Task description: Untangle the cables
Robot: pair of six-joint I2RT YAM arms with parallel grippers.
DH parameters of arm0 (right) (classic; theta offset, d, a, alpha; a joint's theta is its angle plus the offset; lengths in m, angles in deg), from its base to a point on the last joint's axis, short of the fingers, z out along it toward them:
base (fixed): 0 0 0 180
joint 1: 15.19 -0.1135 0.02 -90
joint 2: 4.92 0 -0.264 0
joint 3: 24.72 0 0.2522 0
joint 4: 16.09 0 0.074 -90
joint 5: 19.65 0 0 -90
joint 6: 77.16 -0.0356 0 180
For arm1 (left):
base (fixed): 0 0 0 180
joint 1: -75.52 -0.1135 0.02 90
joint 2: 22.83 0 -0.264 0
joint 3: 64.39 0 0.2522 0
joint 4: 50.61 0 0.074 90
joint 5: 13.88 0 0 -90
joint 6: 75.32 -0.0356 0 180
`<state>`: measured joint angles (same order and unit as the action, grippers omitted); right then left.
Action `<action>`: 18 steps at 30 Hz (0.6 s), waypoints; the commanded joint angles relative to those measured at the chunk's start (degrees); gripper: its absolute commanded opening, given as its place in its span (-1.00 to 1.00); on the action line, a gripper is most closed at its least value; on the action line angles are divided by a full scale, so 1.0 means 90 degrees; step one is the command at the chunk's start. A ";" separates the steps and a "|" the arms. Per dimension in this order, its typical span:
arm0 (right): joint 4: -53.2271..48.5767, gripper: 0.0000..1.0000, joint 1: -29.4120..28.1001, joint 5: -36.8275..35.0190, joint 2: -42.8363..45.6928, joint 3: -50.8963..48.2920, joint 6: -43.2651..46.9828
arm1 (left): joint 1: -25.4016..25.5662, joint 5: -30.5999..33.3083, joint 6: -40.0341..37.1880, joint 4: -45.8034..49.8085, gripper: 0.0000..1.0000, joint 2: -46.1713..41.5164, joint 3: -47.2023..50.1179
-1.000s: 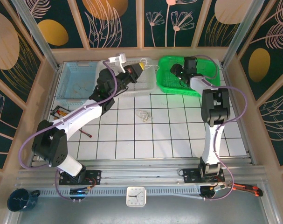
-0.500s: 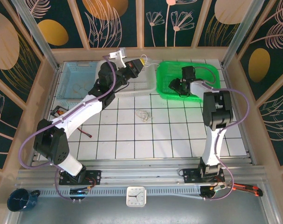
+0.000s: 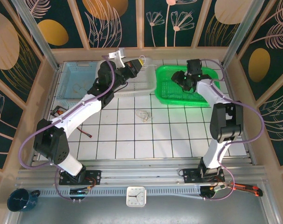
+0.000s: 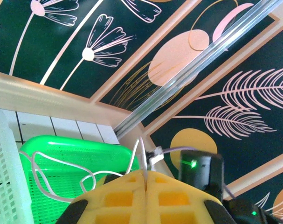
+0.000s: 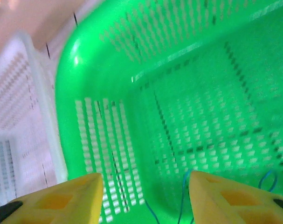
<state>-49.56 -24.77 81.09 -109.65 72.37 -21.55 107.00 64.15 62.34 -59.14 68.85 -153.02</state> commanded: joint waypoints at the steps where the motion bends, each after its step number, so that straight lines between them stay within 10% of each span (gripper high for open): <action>1: -0.0658 0.04 0.0112 -0.0643 -0.0455 0.0662 0.0270 | -0.0072 -0.0146 0.0069 0.0053 -1.00 0.0125 -0.0289; 18: -0.2245 0.26 0.0068 -0.0786 -0.1432 0.1221 0.0896 | -0.0291 -0.0320 -0.0037 0.0294 -1.00 0.0678 -0.1050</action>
<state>-65.47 -23.55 74.45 -123.86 83.71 -15.13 104.97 62.62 62.32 -56.71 74.14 -160.39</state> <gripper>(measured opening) 0.626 0.043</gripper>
